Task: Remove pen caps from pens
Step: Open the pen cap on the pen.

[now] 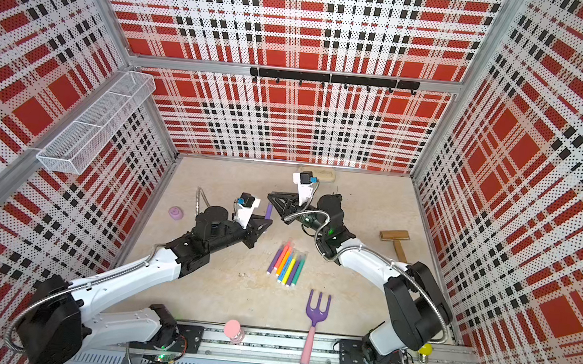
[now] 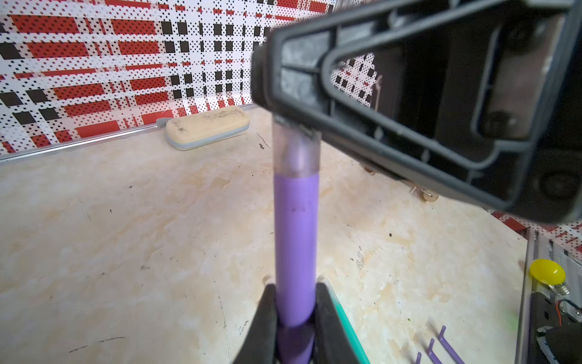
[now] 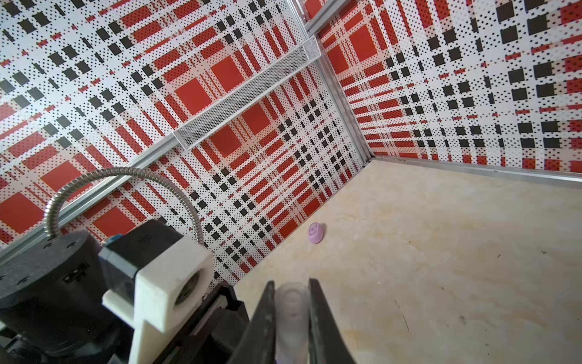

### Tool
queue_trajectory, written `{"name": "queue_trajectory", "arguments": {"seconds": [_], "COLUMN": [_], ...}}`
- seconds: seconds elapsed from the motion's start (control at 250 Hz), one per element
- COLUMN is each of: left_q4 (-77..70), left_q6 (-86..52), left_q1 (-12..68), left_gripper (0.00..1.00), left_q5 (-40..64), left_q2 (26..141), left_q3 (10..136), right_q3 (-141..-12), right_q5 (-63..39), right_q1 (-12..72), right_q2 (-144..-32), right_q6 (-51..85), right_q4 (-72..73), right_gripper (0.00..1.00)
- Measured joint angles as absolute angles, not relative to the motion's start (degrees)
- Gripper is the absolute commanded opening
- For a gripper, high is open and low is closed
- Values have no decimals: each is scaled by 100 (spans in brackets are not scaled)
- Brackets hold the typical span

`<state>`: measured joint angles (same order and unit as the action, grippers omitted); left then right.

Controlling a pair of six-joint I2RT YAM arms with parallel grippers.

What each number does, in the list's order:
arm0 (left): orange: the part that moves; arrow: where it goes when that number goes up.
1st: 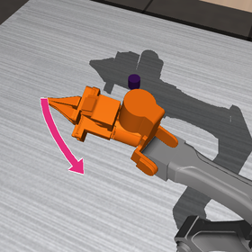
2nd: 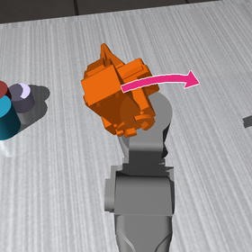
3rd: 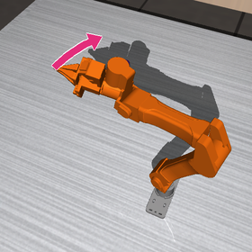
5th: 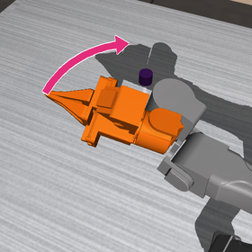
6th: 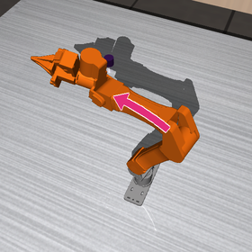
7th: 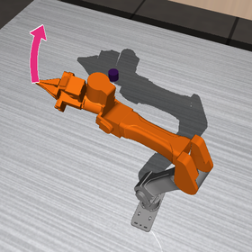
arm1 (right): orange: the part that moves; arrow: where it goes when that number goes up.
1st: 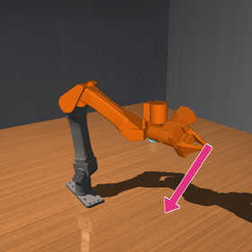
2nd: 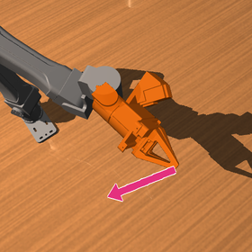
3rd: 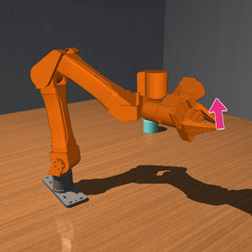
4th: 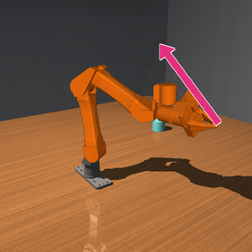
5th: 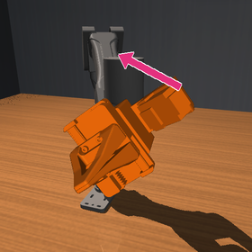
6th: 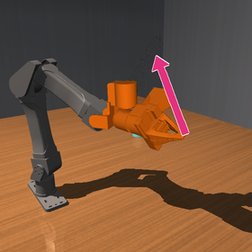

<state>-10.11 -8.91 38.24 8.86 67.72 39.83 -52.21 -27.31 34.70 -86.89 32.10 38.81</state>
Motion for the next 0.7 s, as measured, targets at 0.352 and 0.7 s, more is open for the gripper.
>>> {"name": "queue_trajectory", "arguments": {"seconds": [0.352,0.7], "left_q4": [-1278,-412], "left_q6": [-910,-1026], "left_q1": [3911,3944], "left_gripper": [0,0], "left_q5": [921,1782], "left_q2": [6858,7026], "left_q3": [3990,3522], "right_q3": [-5262,-5640], "right_q5": [-2464,-2936], "right_q1": [3439,2383], "right_q2": [-8344,-8753], "right_q6": [2998,4346], "right_q4": [3439,7424], "right_gripper": [0,0]}}
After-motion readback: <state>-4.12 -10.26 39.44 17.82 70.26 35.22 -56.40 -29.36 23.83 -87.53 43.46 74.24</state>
